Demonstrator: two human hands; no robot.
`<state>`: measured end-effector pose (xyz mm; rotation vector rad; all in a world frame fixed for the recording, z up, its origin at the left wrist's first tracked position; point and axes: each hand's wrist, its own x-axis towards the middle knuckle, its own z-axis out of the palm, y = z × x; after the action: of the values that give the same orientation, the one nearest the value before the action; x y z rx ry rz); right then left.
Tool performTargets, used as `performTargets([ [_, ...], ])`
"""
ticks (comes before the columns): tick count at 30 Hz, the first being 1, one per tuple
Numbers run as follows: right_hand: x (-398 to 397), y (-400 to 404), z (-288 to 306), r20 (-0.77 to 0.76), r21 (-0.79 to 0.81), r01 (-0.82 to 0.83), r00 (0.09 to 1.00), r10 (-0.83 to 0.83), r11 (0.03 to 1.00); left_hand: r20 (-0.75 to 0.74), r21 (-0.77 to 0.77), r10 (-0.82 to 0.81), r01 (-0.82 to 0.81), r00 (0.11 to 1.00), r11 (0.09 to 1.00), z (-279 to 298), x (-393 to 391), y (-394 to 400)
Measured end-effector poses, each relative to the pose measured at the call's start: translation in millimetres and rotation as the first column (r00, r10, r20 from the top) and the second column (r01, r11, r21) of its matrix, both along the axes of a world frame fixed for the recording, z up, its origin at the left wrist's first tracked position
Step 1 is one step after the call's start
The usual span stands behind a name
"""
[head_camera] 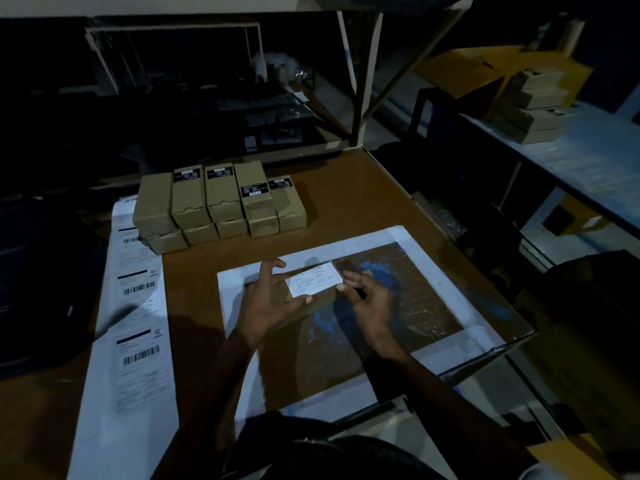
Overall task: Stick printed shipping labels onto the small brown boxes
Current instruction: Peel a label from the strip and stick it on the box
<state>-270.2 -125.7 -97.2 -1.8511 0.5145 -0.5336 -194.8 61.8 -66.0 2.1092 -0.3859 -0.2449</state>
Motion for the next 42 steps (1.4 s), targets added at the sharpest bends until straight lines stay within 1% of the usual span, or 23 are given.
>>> performTargets([
  [3, -2.8, -9.1, -1.0, -0.045, 0.057, -0.040, 0.998, 0.043, 0.998, -0.002, -0.007, -0.009, 0.009, 1.000, 1.000, 2.0, -0.3, 0.8],
  [6, -2.4, -4.9, 3.7, -0.036, 0.080, -0.082, 0.996, 0.085, 0.993, 0.001, -0.001, -0.007, 0.007, 1.000, 1.000, 2.3, 0.2, -1.0],
  [8, 1.2, 2.2, 9.0, -0.032, 0.077, -0.074, 0.997, 0.076, 0.994, -0.011, -0.005, -0.005, 0.005, 1.000, 1.000, 1.7, 0.6, -1.9],
  [13, 13.5, -6.1, 9.1, 0.013, -0.021, -0.038, 0.999, 0.038, 0.999, -0.014, -0.023, -0.011, 0.011, 1.000, 1.000, 2.0, 2.8, -1.3],
  [18, 11.6, -9.2, 5.9, 0.023, -0.027, -0.060, 0.998, 0.060, 0.998, -0.017, -0.032, -0.005, 0.005, 1.000, 0.999, 3.2, 1.7, -2.4],
  [20, 8.6, 2.7, 9.4, -0.006, -0.056, -0.097, 0.995, 0.096, 0.994, -0.013, -0.040, -0.008, 0.007, 1.000, 0.999, 2.7, 0.1, -2.2],
  [22, 7.3, 13.6, 14.4, -0.056, -0.087, -0.087, 0.995, 0.082, 0.992, -0.005, -0.040, -0.011, 0.011, 1.000, 0.999, 3.3, -0.1, -2.3],
  [24, 10.5, 13.6, 16.4, -0.081, -0.081, -0.071, 0.995, 0.065, 0.994, 0.001, -0.035, -0.007, 0.007, 1.000, 0.999, 4.6, 0.3, -2.9],
  [26, 14.5, 2.8, 18.2, -0.080, -0.076, -0.106, 0.992, 0.099, 0.991, 0.011, -0.030, -0.003, 0.003, 1.000, 1.000, 5.7, 1.5, -3.0],
  [29, 17.0, -15.5, 15.8, -0.078, -0.160, -0.120, 0.991, 0.108, 0.980, 0.030, -0.022, -0.009, 0.009, 1.000, 1.000, 5.5, 2.4, -1.7],
  [31, 15.1, -14.2, 15.4, -0.064, -0.188, -0.062, 0.997, 0.051, 0.980, 0.028, -0.025, -0.013, 0.014, 1.000, 1.000, 4.0, 1.7, -0.1],
  [32, 14.1, -9.2, 15.9, -0.031, -0.228, -0.026, 0.999, 0.020, 0.973, 0.024, -0.025, -0.017, 0.018, 1.000, 1.000, 3.3, 1.0, 0.2],
  [33, 13.8, -2.8, 15.6, -0.020, -0.312, -0.015, 1.000, 0.009, 0.950, 0.015, -0.029, -0.019, 0.020, 1.000, 0.999, 3.3, 0.3, 0.3],
  [34, 13.4, 6.0, 17.6, -0.075, -0.438, -0.057, 0.997, 0.027, 0.897, 0.007, -0.039, -0.018, 0.018, 1.000, 0.999, 3.3, -0.1, 0.0],
  [35, 12.6, 17.0, 21.0, -0.170, -0.557, -0.144, 0.984, 0.057, 0.818, -0.001, -0.052, -0.015, 0.015, 1.000, 0.999, 4.1, -0.8, -0.3],
  [36, 11.9, 29.2, 23.2, -0.280, -0.630, -0.252, 0.956, 0.088, 0.735, -0.016, -0.071, -0.014, 0.012, 1.000, 0.997, 4.6, -0.9, 0.0],
  [37, 10.3, 41.4, 24.1, -0.373, -0.656, -0.343, 0.922, 0.106, 0.673, -0.031, -0.088, -0.016, 0.014, 0.999, 0.996, 5.8, -1.3, 0.5],
  [38, 9.0, 50.3, 22.4, -0.428, -0.657, -0.387, 0.898, 0.102, 0.647, -0.042, -0.100, -0.022, 0.018, 0.999, 0.995, 5.9, -1.3, 1.5],
  [39, 7.9, 53.3, 19.8, -0.446, -0.652, -0.383, 0.892, 0.077, 0.654, -0.047, -0.101, -0.024, 0.019, 0.999, 0.995, 5.9, -1.9, 3.0],
  [42, 7.3, 34.4, 20.6, -0.459, -0.631, -0.278, 0.886, -0.060, 0.724, -0.044, -0.094, 0.010, -0.014, 0.999, 0.996, 7.0, -5.8, 7.3],
])
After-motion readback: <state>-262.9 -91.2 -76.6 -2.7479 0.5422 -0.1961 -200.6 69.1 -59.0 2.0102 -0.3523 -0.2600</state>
